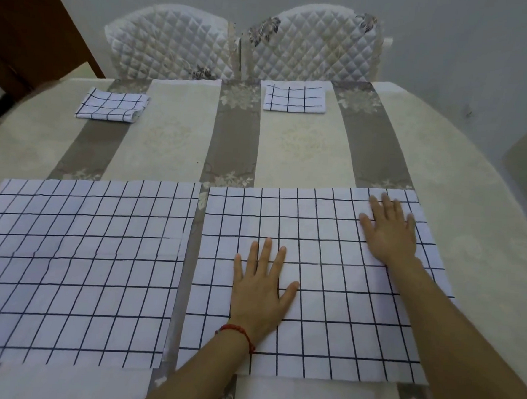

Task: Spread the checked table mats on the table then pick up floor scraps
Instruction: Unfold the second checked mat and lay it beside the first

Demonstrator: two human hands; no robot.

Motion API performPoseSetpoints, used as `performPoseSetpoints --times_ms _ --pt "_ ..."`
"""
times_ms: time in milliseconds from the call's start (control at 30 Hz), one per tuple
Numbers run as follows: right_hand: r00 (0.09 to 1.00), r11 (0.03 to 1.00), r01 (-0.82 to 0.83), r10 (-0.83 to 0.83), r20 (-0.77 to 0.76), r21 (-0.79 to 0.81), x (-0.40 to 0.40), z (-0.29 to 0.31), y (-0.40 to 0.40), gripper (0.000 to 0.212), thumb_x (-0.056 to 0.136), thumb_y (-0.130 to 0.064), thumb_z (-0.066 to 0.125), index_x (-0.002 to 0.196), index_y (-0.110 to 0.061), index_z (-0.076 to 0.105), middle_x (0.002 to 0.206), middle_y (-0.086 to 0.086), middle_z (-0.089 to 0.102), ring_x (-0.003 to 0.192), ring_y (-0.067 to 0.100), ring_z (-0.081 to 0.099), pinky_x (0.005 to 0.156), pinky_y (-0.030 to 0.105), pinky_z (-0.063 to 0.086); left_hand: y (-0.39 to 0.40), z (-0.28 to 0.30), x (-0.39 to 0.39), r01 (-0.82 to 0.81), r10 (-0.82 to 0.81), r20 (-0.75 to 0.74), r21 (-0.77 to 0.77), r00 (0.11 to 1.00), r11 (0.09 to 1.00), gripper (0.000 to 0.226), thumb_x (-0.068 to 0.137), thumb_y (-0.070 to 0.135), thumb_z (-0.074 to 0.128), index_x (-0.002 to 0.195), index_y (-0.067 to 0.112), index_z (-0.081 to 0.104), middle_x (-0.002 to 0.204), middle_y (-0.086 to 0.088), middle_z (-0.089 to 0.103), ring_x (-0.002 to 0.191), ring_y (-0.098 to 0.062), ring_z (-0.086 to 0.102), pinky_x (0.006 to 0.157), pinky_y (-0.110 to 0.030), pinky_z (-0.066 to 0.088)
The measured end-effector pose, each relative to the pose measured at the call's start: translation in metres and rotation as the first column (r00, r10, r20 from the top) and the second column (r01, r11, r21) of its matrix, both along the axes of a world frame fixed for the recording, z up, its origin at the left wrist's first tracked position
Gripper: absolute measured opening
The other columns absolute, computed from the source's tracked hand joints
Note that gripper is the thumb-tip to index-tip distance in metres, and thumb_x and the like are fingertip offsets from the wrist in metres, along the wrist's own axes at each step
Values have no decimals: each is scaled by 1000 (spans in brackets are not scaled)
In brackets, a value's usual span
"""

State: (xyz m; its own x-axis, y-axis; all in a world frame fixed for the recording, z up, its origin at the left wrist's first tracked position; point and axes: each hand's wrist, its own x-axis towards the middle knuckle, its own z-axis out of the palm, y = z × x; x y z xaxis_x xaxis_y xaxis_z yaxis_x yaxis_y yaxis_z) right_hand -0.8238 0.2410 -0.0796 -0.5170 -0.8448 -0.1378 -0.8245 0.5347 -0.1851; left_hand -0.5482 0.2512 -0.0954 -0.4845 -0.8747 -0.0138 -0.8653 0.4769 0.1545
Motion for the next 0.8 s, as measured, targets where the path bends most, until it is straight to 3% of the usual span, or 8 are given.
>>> performPoseSetpoints --times_ms 100,200,300,400,533,633,667,800 --pt "995 994 104 -104 -2 -32 7 9 9 57 97 -42 22 148 -16 15 158 7 5 146 24 2 118 50 2 0 1 0 -6 6 -3 11 1000 1000 68 88 64 7 143 28 24 152 -4 29 141 -28 23 109 -47 4" --pt "999 991 -10 15 33 -137 55 16 11 57 98 -44 21 148 -18 14 158 6 6 146 21 0 117 44 -4 0 1 -1 -7 7 -4 22 1000 1000 69 88 65 6 144 29 20 154 -3 24 143 -27 16 110 -45 -1" --pt "987 984 -144 151 57 -102 99 10 19 69 87 -57 2 148 -25 7 159 1 0 146 17 -6 116 41 -9 1 0 0 -4 4 12 25 1000 1000 68 88 65 7 144 29 21 154 -3 25 144 -23 10 111 -45 -2" --pt "989 989 -138 141 48 -58 105 -2 23 82 74 -58 -12 148 -26 2 159 -1 -5 146 15 -9 116 41 -12 0 -2 0 4 -4 29 13 1000 1000 68 89 64 8 144 27 23 153 -5 27 141 -22 7 111 -46 -1" --pt "990 988 -139 141 31 -60 105 -4 21 81 74 -57 -12 148 -26 1 159 -2 -6 146 15 -10 116 41 -12 -3 3 -5 1 1 -47 28 999 1000 67 87 59 9 146 27 11 155 -1 1 144 -18 -9 115 -46 -9" --pt "990 988 -137 140 35 -71 104 -5 21 80 75 -57 -11 148 -26 3 159 -2 -6 146 14 -10 116 40 -12 -15 13 -29 16 -19 -82 -41 996 999 60 85 38 26 142 20 30 151 -7 29 142 -23 17 108 -55 19" --pt "990 988 -137 139 32 -72 104 -5 22 80 75 -57 -12 148 -27 2 158 -3 -6 145 14 -10 116 40 -13 -22 16 -38 76 -78 -82 -25 994 997 59 85 37 23 142 20 30 151 -6 31 142 -23 17 109 -55 18" --pt "988 987 -153 153 -3 -48 102 -7 21 79 74 -53 -17 147 -27 -2 158 -3 -9 145 14 -12 114 39 -14 -53 13 -60 275 -274 -18 99 962 956 70 80 48 -9 147 30 5 158 7 0 146 -15 -7 116 -47 -6"
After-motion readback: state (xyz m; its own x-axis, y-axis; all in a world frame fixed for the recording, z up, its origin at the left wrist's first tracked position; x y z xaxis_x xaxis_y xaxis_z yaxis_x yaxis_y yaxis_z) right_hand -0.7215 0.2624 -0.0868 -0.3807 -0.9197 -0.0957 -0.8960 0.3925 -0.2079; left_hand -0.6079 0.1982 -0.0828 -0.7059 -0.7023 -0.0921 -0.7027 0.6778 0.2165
